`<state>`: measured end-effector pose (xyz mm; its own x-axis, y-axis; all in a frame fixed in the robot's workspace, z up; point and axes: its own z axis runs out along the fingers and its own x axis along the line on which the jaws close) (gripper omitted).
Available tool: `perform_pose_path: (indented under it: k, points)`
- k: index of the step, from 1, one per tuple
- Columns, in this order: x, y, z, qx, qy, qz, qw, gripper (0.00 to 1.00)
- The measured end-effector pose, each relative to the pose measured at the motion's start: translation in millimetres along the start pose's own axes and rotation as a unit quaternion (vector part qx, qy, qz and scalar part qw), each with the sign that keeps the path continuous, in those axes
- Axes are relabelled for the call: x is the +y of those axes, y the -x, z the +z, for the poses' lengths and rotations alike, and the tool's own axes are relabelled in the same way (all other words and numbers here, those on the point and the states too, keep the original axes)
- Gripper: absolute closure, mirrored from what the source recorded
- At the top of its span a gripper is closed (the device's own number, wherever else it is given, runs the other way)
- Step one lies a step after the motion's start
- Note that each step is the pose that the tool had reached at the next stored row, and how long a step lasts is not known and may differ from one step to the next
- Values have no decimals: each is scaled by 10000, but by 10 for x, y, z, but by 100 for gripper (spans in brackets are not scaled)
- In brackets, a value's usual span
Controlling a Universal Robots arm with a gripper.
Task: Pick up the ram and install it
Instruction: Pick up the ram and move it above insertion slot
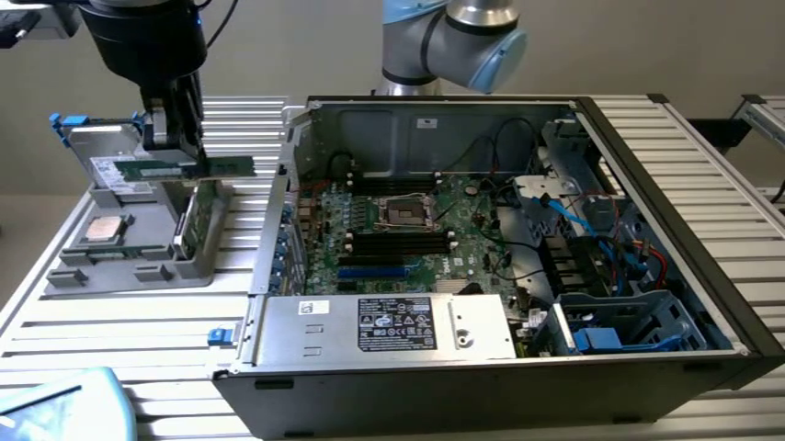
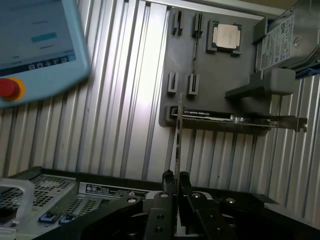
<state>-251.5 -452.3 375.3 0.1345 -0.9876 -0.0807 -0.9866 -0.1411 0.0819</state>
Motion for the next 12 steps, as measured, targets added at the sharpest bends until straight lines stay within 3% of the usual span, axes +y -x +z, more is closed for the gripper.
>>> perform_pose_path:
  k: [12]
  points:
    - [-313, -92, -162, -42, 124, 7, 9999, 85]
